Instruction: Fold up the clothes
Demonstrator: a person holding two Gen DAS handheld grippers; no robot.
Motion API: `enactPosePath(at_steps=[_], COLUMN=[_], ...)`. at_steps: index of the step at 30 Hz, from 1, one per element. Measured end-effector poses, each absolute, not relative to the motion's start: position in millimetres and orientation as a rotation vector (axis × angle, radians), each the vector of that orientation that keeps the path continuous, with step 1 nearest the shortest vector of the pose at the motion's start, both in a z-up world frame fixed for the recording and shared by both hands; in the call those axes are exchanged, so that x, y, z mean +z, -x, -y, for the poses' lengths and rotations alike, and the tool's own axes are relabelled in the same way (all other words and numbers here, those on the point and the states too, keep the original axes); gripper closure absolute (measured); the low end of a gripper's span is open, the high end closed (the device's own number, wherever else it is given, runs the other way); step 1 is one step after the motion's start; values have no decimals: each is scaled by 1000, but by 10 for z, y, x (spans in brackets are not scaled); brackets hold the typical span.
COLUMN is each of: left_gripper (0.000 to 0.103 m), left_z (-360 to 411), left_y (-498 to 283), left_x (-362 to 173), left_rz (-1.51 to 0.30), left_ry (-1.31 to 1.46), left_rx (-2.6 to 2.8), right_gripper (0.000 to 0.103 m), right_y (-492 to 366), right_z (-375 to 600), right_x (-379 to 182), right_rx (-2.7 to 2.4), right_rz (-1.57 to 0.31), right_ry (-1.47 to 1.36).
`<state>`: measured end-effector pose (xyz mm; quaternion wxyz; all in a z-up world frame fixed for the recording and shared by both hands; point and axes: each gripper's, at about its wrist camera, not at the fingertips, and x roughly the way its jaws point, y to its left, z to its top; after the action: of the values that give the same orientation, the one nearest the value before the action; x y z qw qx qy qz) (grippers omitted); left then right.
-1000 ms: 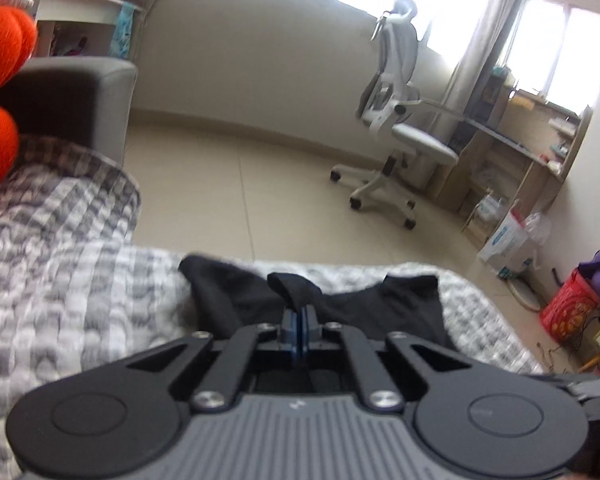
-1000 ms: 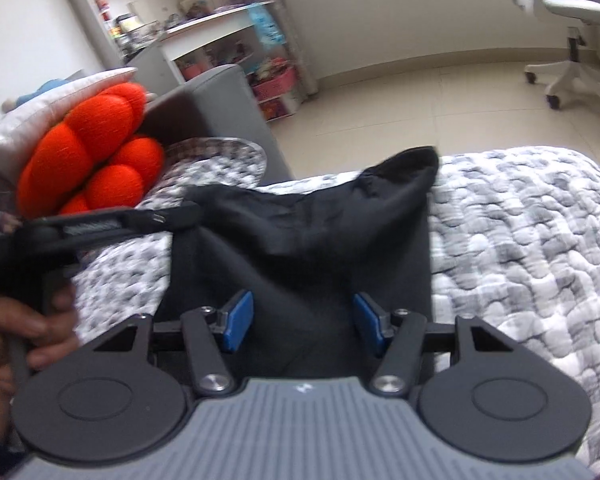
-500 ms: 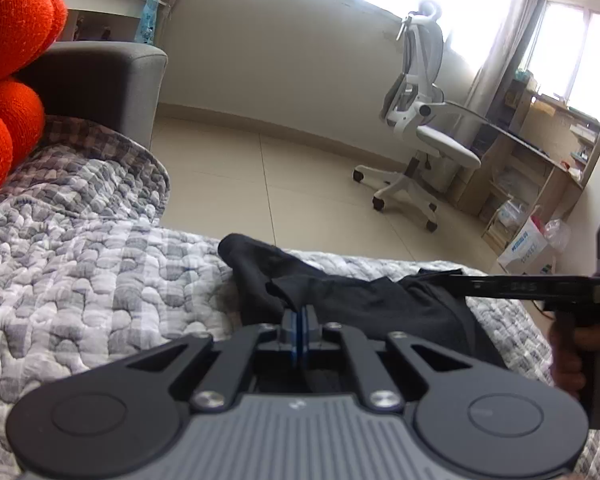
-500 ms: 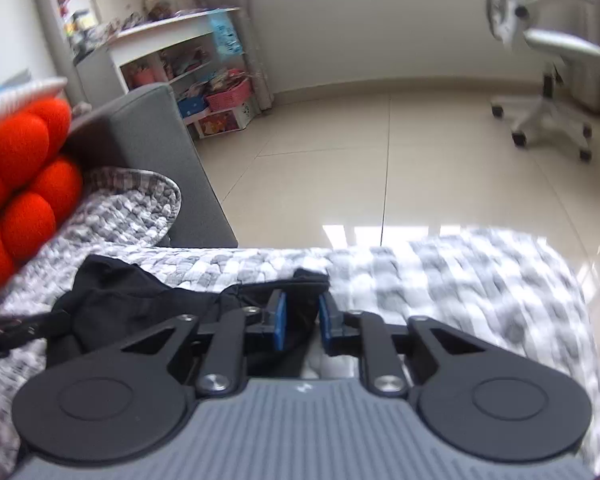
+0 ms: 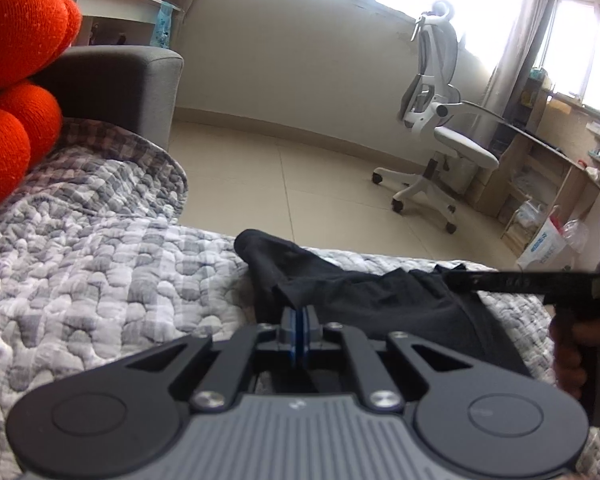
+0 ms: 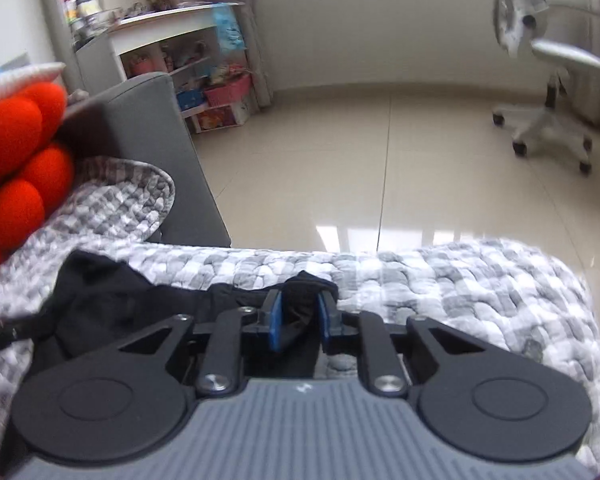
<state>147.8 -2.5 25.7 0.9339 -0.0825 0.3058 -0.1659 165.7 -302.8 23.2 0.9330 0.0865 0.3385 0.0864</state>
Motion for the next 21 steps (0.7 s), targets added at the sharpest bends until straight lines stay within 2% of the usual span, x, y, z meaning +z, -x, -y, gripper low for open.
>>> enactPosePath(at_steps=[2, 8, 12, 15, 21], left_gripper=[100, 100, 100, 100, 98], left_z=[-7, -35, -55, -52, -17], left_y=[-1470, -1478, -1335, -1171, -671], left_x=[278, 268, 337, 411, 536], left_rz=[-616, -628, -629, -631, -641], left_ry=[178, 182, 186, 178, 118], left_rx=[-330, -315, -333, -361, -457], right_gripper=[74, 73, 74, 75, 72], right_y=[-1536, -1123, -1149, -1277, -869], right_z=[3093, 3000, 2886, 2730, 2793], right_x=[347, 542, 395, 222, 617], right_rx=[153, 210, 309, 308, 305], right_rz=[-625, -531, -662, -691, -636], right_ry=[-208, -210, -218, -139, -169])
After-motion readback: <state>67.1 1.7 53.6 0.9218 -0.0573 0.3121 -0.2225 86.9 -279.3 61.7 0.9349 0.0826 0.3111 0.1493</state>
